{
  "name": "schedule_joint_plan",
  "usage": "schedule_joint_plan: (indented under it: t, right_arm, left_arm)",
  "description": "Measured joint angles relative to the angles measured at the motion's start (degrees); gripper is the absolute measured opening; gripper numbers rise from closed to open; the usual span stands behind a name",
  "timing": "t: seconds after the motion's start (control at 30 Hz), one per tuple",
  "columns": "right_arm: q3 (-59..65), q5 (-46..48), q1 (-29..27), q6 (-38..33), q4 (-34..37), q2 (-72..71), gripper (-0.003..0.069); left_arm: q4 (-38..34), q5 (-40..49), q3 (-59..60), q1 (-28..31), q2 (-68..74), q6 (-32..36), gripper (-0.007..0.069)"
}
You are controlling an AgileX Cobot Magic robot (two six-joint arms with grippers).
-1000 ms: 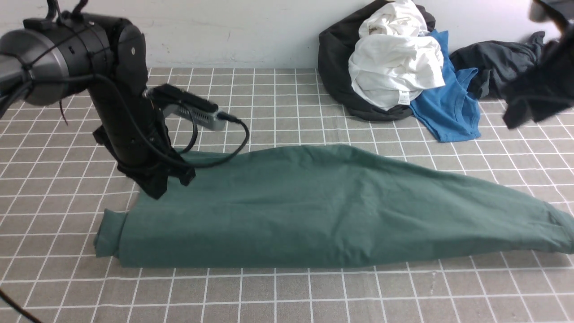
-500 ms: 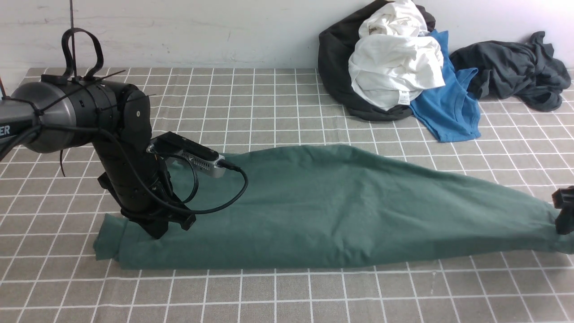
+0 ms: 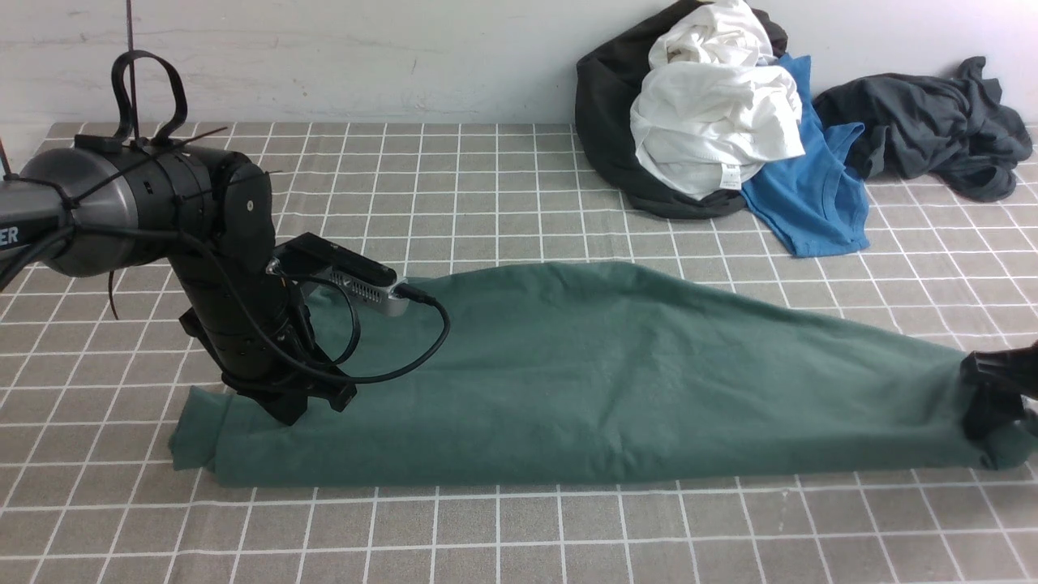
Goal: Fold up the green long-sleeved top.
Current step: Use the right arm to clamp the right edge of the fabric, then use the right arm to drag the right edge of the fabric to the left and folds it over the left edge
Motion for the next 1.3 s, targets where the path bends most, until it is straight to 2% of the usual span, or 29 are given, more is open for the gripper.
schedule_joint_plan:
  t: [0.2, 0.27, 0.47, 0.63, 0.73, 0.83, 0.9, 1.07, 1.13, 1.17, 1.2, 1.3]
  right_arm:
    - [-0.2, -0.5, 3.0, -3.7, 1.3, -1.4, 0.0146]
    - [-0.5, 0.3, 3.0, -5.4, 1.3, -1.7, 0.0070]
    - [-0.8, 2.8, 2.4, -3.7, -4.5, -4.5, 0.0071]
    - [-0.8, 1.3, -0.7, 3.8, -13.1, -14.4, 0.0071]
    - [-1.0, 0.4, -0.8, 4.2, -13.7, -19.2, 0.0071]
    - [-3.6, 1.4, 1.6, 2.3, -11.7, -23.3, 0.0071]
    - [-5.9, 2.8, 4.4, 0.3, -9.5, -24.4, 0.0071]
    - [-16.2, 6.2, 19.2, -5.7, -2.1, -22.6, 0.0071]
    - [-20.5, 6.3, 26.7, -6.1, -0.6, -19.6, 0.0071]
    - [-20.5, 6.3, 27.3, -6.1, -0.6, -19.3, 0.0071]
    - [-23.9, 6.2, 32.9, -6.1, 0.1, -15.9, 0.0071]
    - [-28.3, 5.5, 40.2, -5.7, 1.4, -9.6, 0.0071]
  left_arm:
    - [0.0, 0.0, 0.0, 0.0, 0.0, 0.0, -0.0007]
    - [0.0, 0.0, 0.0, 0.0, 0.0, 0.0, -0.0007]
    - [0.0, 0.8, -0.4, 0.0, -2.8, 0.0, -0.0007]
    - [0.0, 1.1, -2.2, 0.0, -12.5, 0.0, -0.0007]
    - [0.0, 1.2, -2.6, 0.0, -17.5, 0.0, -0.0007]
    - [0.0, 1.9, -2.6, 0.0, -22.1, 0.0, -0.0007]
    - [0.0, 2.3, -2.6, 0.0, -24.2, 0.0, -0.0007]
    - [0.0, 2.4, -2.6, 0.0, -29.2, -0.1, -0.0007]
    - [0.0, 2.7, -2.6, 0.0, -31.0, -0.1, -0.0007]
    - [0.0, 2.8, -2.6, 0.0, -31.4, -0.1, -0.0007]
    - [0.0, 3.4, -2.6, 0.0, -32.9, -0.1, -0.0007]
    - [0.0, 4.2, -2.6, 0.0, -35.2, -0.1, -0.0007]
